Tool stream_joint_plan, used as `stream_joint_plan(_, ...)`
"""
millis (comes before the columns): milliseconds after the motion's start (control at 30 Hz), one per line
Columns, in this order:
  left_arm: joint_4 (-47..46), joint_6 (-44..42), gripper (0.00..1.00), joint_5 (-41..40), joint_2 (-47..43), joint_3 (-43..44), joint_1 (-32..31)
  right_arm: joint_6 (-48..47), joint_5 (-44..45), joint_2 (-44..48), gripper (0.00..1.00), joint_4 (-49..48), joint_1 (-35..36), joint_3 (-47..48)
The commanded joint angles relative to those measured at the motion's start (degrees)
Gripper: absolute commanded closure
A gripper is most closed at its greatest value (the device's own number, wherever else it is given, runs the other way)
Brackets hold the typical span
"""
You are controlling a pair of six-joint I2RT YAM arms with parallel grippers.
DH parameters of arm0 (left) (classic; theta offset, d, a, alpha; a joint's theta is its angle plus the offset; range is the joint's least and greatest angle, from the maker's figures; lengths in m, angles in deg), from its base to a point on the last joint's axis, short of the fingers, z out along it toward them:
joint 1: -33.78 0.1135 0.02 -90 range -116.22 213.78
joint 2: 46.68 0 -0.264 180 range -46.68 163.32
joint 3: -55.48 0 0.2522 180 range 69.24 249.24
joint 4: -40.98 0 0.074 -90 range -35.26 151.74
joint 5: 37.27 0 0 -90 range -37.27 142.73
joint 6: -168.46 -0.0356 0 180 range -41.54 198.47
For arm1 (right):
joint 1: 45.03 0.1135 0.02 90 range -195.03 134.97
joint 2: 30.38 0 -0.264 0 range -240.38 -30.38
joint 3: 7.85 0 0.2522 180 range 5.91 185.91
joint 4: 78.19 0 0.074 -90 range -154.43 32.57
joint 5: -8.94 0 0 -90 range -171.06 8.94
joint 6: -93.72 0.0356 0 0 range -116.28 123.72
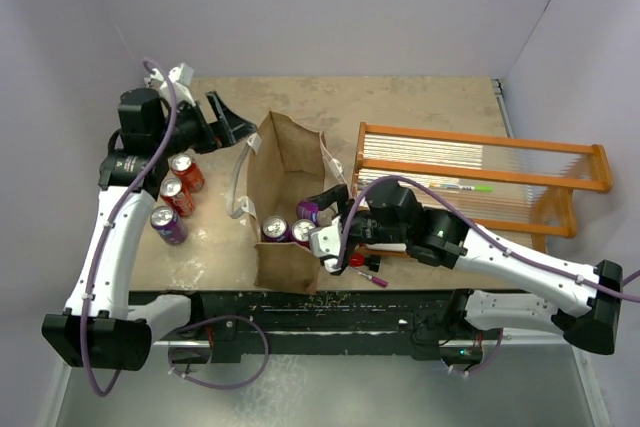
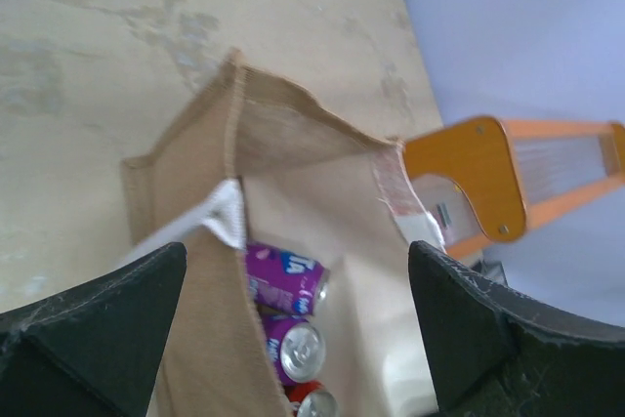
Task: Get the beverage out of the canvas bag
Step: Place the drink at the center of the board, then adjust the drink in the canvas bag.
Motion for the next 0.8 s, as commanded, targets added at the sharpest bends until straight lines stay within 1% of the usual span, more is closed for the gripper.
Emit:
stream_joint_plan(0,-3.37,0.95,0.04,2.31,-0.57,0.91,-7.48,-2.39,-3.59,-2.26,0.01,5.87,-0.15,0.25)
stream_joint_plan(133,-3.02,2.50,0.06,-4.17,-1.02,-0.75,-16.71,-4.77,-3.58,-3.27,0.01,6.28,-0.15,-1.51)
stream_joint_plan(233,-2.01,2.77,0.08,-7.66,-0.50,-0.90,-22.57,-5.83,-3.69,-3.60,0.01,5.55,-0.12,-2.99)
stream_joint_plan(300,-0.55,3.07,0.10,-10.02,-0.10,-0.84,-25.10,-5.08,-4.27,-3.52,0.01,4.39,-0.14,-4.10)
stream_joint_plan(400,1.49,3.86,0.11,-12.77,0.18,-1.56,-26.96,-3.95,-5.71,-3.75,0.01,3.30,-0.13,-5.35)
stream_joint_plan(500,3.75,3.53,0.12,-12.43,1.35,-2.36,-27.92,-3.43,-7.27,-4.25,0.01,2.77,-0.13,-6.28)
stream_joint_plan(533,6.95,3.48,0.13,-13.57,2.36,-2.07,-28.42,-3.34,-7.60,-4.35,0.01,2.46,-0.12,-6.76)
stream_joint_plan(600,9.80,3.12,0.15,-14.25,3.05,-1.98,-29.44,-3.20,-7.79,-4.48,0.01,1.52,-0.14,-7.86)
stream_joint_plan(700,10.70,3.14,0.16,-14.82,1.89,-3.94,-30.38,-2.62,-7.17,-4.57,0.01,0.41,-0.13,-9.36)
stream_joint_plan(767,10.22,3.61,0.14,-13.52,1.08,-5.60,-30.40,-1.02,-7.44,-4.45,0.02,0.23,-0.14,-10.10)
